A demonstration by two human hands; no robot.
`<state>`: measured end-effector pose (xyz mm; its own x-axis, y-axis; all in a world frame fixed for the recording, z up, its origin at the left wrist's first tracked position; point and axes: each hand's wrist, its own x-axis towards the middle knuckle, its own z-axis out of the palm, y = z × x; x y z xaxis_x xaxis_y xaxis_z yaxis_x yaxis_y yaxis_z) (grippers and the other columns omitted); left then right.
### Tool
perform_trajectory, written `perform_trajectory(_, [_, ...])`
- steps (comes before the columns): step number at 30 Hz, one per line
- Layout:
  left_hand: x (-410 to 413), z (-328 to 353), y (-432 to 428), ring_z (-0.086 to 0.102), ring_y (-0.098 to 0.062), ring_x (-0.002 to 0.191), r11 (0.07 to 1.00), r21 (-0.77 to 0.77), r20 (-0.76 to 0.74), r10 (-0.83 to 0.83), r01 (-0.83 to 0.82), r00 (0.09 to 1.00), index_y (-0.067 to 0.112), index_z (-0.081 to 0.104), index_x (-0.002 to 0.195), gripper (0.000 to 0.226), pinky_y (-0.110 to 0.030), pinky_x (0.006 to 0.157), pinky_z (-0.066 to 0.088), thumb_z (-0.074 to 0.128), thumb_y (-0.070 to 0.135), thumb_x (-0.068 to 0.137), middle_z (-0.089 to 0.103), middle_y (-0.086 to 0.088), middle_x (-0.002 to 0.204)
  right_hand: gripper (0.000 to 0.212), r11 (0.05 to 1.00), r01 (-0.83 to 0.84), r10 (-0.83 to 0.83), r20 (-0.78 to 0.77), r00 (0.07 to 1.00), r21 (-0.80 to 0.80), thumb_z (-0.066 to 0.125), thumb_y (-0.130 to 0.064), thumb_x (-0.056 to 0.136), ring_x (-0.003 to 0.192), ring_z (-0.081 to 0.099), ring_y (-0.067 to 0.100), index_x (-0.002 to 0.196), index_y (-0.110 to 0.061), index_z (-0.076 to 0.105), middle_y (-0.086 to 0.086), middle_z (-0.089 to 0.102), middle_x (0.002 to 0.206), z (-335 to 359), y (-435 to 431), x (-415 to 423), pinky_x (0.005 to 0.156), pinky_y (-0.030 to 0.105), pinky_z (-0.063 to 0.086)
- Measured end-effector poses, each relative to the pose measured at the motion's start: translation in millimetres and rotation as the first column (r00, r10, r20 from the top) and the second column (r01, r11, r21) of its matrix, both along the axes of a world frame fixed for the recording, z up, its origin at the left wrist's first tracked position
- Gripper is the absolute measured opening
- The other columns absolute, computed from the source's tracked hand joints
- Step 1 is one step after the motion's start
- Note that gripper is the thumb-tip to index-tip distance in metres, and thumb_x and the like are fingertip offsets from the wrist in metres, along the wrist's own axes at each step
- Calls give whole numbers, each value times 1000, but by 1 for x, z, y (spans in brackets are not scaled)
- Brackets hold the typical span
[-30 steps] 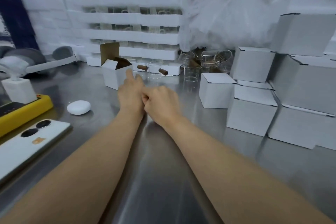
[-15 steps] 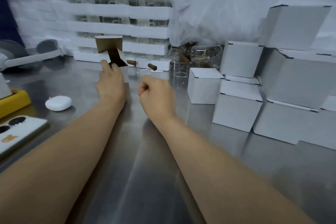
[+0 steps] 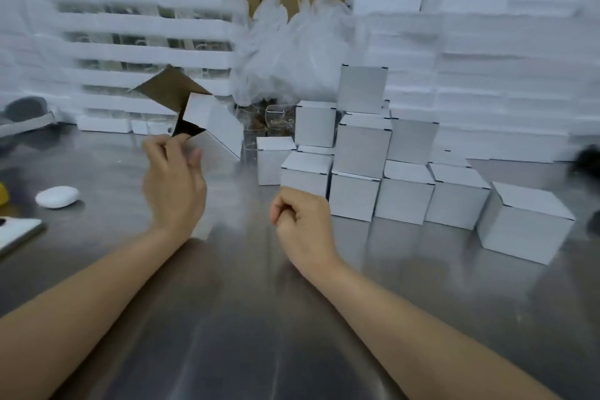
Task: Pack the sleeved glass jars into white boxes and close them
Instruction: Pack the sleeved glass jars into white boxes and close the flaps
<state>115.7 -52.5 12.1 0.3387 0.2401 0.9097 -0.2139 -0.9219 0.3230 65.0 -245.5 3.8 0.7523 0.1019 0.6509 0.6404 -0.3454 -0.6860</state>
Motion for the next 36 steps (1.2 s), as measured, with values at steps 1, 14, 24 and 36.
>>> perform_trajectory(1, [-8, 0, -15, 55, -40, 72, 997, 51, 35, -63, 61, 997, 2, 50, 113, 23, -44, 49, 45, 47, 15, 95, 44, -24, 111, 24, 999, 14, -14, 1, 1000, 36, 36, -5, 60, 53, 46, 9, 60, -23, 52, -18, 47, 50, 0, -14, -3, 55, 27, 38])
perform_trajectory(14, [-62, 9, -171, 51, -19, 60, 797, 569, 270, -416, 205, 868, 18, 71, 82, 32, -31, 62, 28, 48, 1, 95, 67, 4, 85, 44, 929, 30, -33, 1, 999, 368, 58, -45, 85, 122, 43, -6, 125, -35, 45, -17, 46, 131, 12, -107, -14, 99, 20, 42])
perform_trajectory(24, [-75, 8, -160, 56, -20, 70, 607, 486, -6, -717, 629, 697, 13, 67, 96, 20, -32, 57, 44, 49, 5, 95, 56, 0, 99, 35, 938, 220, -246, 70, 967, 269, 53, 0, 80, 94, 57, -2, 96, -28, 65, -11, 63, 100, 41, -127, -15, 69, 11, 46])
perform_trajectory(36, [-59, 4, -159, 60, -23, 74, 606, 696, -158, -393, 385, 906, 20, 49, 133, 61, -31, 46, 49, 71, 42, 80, 41, -3, 135, 21, 905, 388, -414, -152, 897, -175, 61, -4, 83, 67, 57, -4, 86, -22, 73, -6, 70, 88, 56, -172, -7, 62, 0, 38])
